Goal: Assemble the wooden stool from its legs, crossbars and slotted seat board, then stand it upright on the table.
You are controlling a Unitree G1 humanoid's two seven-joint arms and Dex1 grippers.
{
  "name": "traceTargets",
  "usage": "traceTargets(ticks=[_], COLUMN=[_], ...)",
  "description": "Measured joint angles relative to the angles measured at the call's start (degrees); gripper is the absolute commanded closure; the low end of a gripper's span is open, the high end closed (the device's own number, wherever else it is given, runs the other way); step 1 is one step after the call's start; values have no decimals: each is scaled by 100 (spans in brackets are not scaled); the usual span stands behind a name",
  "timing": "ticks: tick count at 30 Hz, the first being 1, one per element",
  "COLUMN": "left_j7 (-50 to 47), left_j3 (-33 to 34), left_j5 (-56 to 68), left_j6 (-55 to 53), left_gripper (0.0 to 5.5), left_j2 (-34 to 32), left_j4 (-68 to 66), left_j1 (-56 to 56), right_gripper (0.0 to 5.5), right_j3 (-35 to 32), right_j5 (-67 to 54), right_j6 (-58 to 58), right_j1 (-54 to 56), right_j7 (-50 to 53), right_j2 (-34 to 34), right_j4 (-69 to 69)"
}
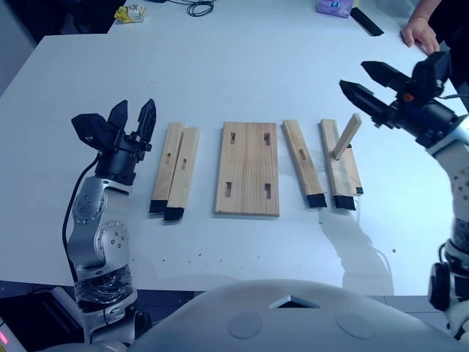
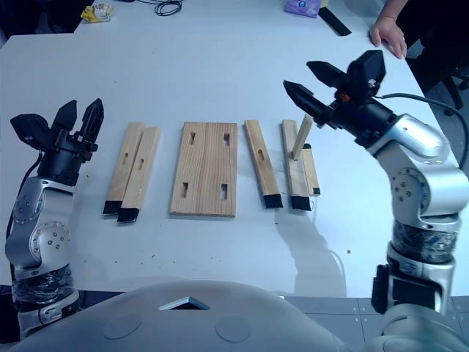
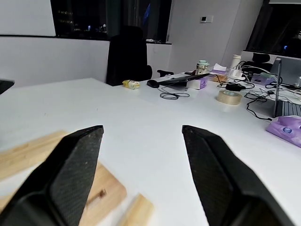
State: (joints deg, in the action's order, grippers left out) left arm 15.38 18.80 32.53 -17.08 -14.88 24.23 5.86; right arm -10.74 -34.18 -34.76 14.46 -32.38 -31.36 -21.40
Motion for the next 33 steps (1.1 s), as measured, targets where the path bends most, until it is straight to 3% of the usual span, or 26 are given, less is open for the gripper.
traceTargets(ticks=[9, 20, 33], left_j7=[11, 6, 4], left_j3=[-46, -72, -73], left_j5=[-23, -40, -48], left_j6=[1, 40, 49], left_gripper=[229, 229, 229], left_j2=[-24, 50, 137], left_j4=[-159, -210, -200], left_j1=[-212, -209, -168], right_gripper=[241, 241, 241], right_j3=[439, -23, -464], right_j5=[823, 923, 193], right_j6=[297, 23, -106], right_j1=[325, 978, 1570], right_j7=[1270, 1421, 1601], right_j2=[1035, 786, 857], right_j4=[784, 965, 435])
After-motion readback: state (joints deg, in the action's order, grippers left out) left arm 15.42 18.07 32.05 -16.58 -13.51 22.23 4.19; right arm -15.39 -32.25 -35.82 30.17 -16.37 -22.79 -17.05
